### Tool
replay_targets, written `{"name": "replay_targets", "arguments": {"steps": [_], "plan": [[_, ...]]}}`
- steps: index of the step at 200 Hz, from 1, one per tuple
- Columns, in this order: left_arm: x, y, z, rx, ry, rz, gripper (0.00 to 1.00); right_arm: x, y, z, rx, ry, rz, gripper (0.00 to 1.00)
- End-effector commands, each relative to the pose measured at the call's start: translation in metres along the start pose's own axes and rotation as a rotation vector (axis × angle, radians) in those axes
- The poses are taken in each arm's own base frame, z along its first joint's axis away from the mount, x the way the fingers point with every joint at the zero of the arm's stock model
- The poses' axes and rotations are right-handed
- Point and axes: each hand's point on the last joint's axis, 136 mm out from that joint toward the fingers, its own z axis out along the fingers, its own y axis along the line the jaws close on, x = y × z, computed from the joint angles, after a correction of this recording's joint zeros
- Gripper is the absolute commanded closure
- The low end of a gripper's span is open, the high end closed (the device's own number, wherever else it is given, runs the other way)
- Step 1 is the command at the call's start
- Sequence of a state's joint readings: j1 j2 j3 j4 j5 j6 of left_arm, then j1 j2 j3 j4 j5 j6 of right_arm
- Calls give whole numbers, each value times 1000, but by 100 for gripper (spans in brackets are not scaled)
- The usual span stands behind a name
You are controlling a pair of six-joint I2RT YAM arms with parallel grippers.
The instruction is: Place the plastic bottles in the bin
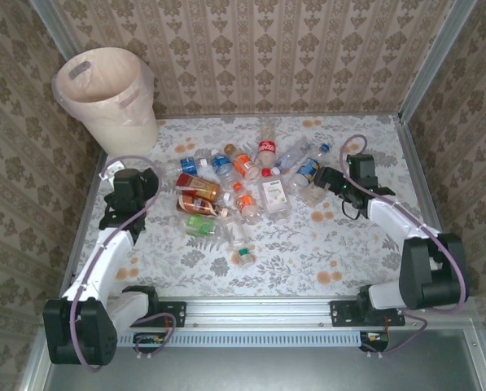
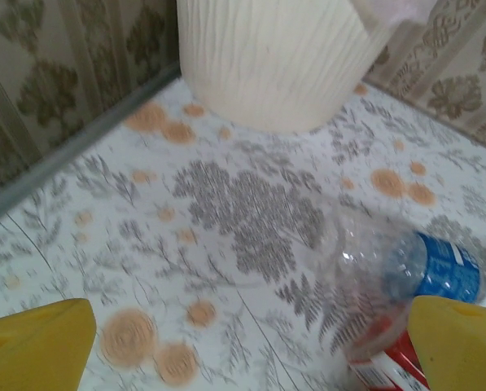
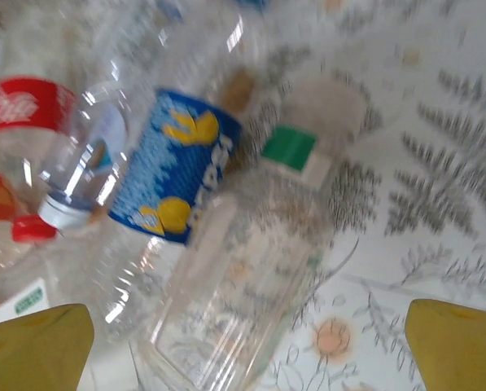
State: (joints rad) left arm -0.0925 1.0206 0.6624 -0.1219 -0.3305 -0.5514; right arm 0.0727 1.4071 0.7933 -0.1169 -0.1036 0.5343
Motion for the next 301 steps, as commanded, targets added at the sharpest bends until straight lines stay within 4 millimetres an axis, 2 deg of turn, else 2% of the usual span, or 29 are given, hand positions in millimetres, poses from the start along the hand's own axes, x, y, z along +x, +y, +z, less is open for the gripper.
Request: {"name": "replay_targets", "arguments": {"steps": [1,23,60,84,96,114,147,175,247,271,301], "plan": [[18,-7,-6,62,97,-109,0,23,-3,8,62,110,64,0],[16,-13,-8,95,101,-113,0,25,-2,17,120,121,40,0],[18,-11,-9,94,108,-106,0,19,2,32,182,105,51,0],[21,-9,-9,88,117,-107,0,19,-14,39,295,106,44,1],[21,-8,-10,82,119,-106,0,20,-15,42,298,105,42,1],[20,-7,-11,78,117,-101,0,23,-20,42,310,98,41,5],[20,-6,-13,77,123,-103,0,30,-37,33,390,122,3,4],[19,-8,-13,80,127,-102,0,34,-36,35,349,135,-55,6],[19,-23,-14,146,158,-111,0,41,-44,37,340,171,-131,25],[15,-39,-17,218,148,-101,0,43,-51,30,368,153,-124,32],[11,-63,-19,310,151,-98,0,38,-41,18,293,96,-134,42]]}}
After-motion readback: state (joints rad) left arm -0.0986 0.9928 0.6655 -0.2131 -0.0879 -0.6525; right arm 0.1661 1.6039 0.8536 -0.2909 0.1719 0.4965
